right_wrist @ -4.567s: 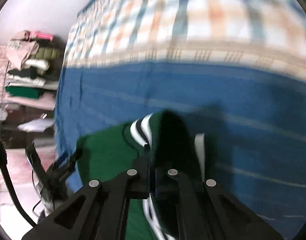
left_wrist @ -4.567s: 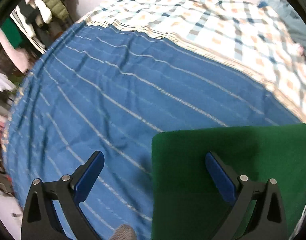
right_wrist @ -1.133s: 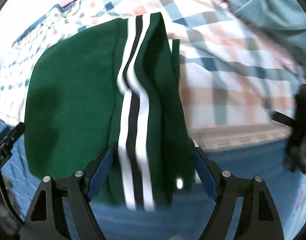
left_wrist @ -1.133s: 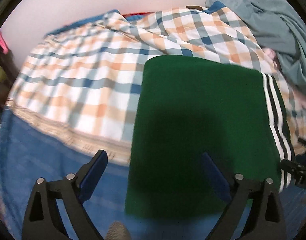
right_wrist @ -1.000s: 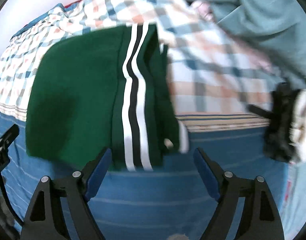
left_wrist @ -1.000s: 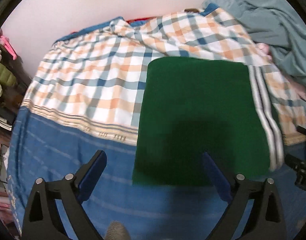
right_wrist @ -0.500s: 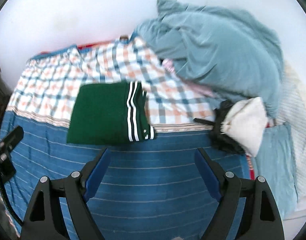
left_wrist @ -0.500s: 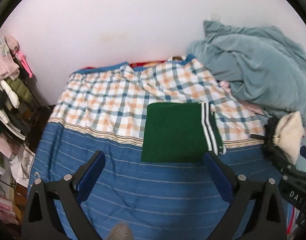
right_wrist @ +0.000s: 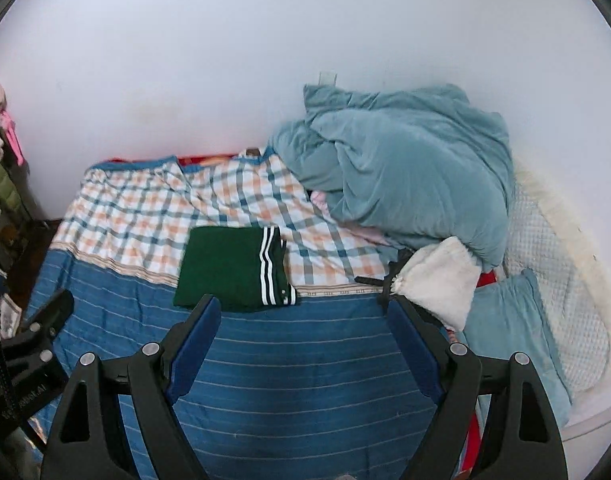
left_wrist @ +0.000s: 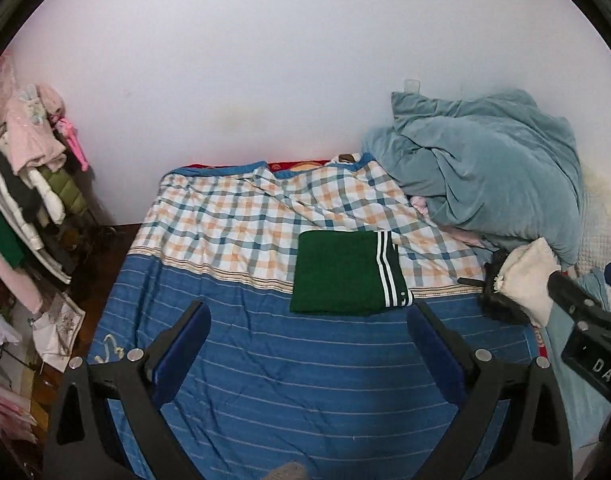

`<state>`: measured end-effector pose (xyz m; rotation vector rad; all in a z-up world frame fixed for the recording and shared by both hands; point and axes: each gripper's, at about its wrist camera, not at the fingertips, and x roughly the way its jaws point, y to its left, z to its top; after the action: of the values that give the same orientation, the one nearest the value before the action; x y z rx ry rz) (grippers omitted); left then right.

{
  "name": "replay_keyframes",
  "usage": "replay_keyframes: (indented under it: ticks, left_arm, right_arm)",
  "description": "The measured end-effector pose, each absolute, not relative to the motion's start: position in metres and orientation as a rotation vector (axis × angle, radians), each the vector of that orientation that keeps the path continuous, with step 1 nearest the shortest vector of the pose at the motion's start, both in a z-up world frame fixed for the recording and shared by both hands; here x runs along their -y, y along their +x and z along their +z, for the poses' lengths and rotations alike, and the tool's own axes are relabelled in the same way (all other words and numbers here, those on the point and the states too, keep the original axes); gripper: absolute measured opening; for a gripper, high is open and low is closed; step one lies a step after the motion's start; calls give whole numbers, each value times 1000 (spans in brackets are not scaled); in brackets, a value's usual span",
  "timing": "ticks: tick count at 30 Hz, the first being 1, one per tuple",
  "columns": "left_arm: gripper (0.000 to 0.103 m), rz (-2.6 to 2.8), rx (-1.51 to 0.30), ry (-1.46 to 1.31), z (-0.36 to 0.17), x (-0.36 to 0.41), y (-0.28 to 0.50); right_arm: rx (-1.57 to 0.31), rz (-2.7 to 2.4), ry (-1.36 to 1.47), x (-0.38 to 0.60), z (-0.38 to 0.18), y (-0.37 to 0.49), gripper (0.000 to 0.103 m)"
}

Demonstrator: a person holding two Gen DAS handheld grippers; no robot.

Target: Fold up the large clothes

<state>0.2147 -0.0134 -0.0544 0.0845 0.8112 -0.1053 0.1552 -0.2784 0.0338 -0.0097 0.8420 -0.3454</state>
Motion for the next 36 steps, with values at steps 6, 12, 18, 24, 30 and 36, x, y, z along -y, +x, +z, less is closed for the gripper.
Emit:
replay_keyframes:
  ticks: [6, 12, 18, 24, 30, 36]
  left_arm:
    - [100, -103, -788, 66, -32, 7, 183]
    - [100, -105, -751, 63, -12, 5, 163]
    - [100, -91, -746, 57, -3, 5, 154]
    - [101, -77, -758, 75, 4, 7, 148]
    - [101, -60, -742, 69, 13, 7, 141]
    - [101, -55, -742, 59, 16, 5, 137]
  right_arm:
    - [-786, -346, -11, 272, 72, 111, 87]
    - [-765, -335, 10, 273, 93, 86, 87]
    - [-760, -319, 17, 279, 106, 76, 87]
    - [-764, -295, 8, 281, 116, 74, 90]
    - [-758, -273, -3, 280, 125, 71, 91]
    - [-754, -255, -3, 281, 130, 68, 91]
